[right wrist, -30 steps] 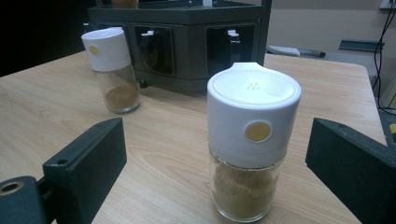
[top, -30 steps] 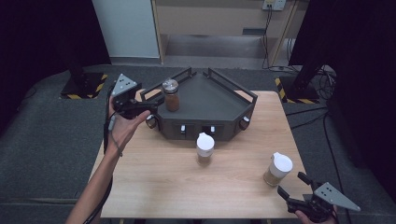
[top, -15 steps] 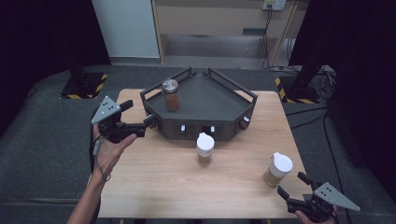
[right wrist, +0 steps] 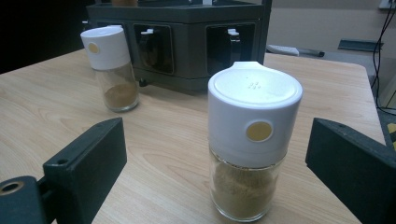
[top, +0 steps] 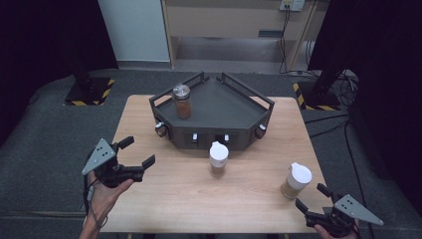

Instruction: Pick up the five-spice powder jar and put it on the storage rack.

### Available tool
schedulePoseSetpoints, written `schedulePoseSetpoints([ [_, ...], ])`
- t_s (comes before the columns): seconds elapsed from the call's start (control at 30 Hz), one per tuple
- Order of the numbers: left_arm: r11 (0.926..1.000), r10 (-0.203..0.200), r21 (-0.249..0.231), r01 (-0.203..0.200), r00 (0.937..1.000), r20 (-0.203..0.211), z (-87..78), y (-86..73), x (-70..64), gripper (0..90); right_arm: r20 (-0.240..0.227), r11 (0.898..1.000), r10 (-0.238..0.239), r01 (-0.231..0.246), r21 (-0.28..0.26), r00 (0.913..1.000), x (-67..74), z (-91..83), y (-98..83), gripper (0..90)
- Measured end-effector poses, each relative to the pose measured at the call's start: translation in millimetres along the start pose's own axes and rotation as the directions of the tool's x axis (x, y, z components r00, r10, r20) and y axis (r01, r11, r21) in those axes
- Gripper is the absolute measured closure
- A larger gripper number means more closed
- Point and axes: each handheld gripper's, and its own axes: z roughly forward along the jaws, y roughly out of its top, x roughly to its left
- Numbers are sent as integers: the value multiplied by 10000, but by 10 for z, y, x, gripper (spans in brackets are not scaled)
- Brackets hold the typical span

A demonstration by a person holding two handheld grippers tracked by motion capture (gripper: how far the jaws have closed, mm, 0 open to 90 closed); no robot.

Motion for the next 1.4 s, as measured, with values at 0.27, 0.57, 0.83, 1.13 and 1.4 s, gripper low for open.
schedulePoseSetpoints([
  [0.27, 10000, -35, 47, 34, 9999, 101, -147, -358, 11, 19, 15, 10000, -4, 4, -1, 10000, 1, 0, 0, 52],
  [0.57, 9983, -585, 41, 585, 9983, 45, -253, -746, -3, 18, 0, 10000, -13, 13, 2, 10000, -1, 3, -1, 52],
  [0.83, 9982, -591, 60, 590, 9981, 183, -281, -928, -3, 19, -3, 10000, -21, 21, 1, 10000, -1, 4, 1, 52],
  [1.13, 9984, -447, 361, 433, 9983, 385, -297, -1027, 42, 20, -79, 10000, -35, 35, -22, 10000, -7, 4, -1, 52],
  [1.4, 9966, -450, 712, 409, 9974, 559, -278, -1014, 55, 17, -127, 10000, -47, 46, -33, 9999, -9, 7, -3, 52],
])
